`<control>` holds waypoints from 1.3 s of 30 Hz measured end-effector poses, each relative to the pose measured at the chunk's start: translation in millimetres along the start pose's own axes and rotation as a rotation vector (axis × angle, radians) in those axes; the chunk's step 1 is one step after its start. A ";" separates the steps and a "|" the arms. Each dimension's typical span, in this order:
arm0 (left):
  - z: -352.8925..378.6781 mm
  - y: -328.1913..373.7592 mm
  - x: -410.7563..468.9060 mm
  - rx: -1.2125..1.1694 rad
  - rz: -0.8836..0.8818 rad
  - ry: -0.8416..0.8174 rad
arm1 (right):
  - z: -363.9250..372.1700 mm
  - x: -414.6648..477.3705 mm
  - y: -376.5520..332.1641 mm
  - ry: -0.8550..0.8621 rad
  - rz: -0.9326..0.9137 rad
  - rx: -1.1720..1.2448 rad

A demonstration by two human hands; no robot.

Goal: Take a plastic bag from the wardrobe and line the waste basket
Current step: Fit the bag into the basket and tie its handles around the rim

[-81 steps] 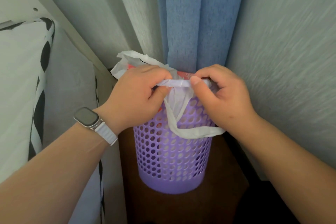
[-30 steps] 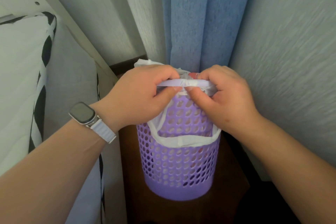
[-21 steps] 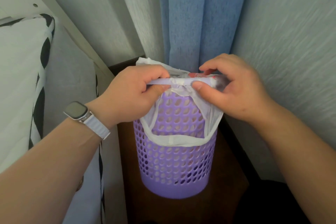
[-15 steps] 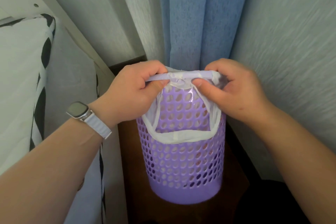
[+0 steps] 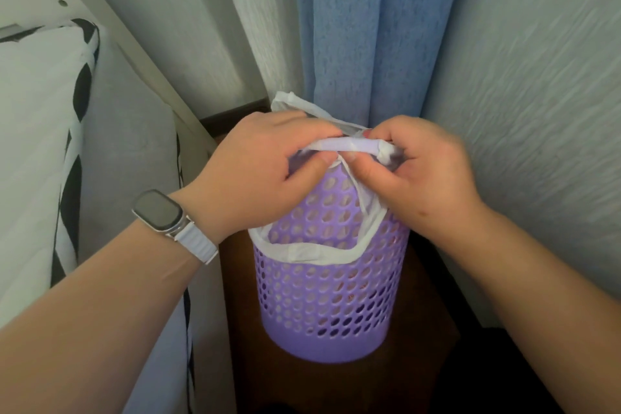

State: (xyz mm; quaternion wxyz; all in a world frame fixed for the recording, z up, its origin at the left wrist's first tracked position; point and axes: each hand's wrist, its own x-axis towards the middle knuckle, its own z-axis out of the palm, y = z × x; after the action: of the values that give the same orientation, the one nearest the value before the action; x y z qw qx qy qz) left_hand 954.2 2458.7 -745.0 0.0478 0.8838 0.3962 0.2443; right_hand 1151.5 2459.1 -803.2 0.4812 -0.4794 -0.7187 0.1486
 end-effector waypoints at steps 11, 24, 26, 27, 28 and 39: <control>-0.3 -7.2 -3.9 -0.154 -0.236 0.063 | -7.1 9.6 14.0 0.026 -0.045 0.026; -6.5 6.2 0.6 -0.132 -0.135 -0.036 | 0.0 3.3 5.5 0.114 -0.012 -0.015; 0.6 9.9 2.5 -0.054 -0.098 -0.046 | 2.9 1.2 2.9 0.119 -0.037 -0.044; 3.7 10.2 2.5 -0.026 -0.086 -0.051 | 4.2 0.2 1.5 0.114 -0.042 -0.046; 5.8 9.6 2.1 -0.009 -0.082 -0.056 | 5.4 -0.6 0.3 0.105 -0.046 -0.039; 1.9 -0.7 -3.1 0.065 -0.200 -0.036 | 5.7 -1.1 7.6 0.110 -0.205 0.067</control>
State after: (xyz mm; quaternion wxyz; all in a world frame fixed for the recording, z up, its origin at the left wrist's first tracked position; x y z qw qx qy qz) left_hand 952.8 2457.1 -748.0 0.0505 0.8452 0.4891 0.2095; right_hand 1150.9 2463.4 -811.8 0.5482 -0.3946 -0.7311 0.0960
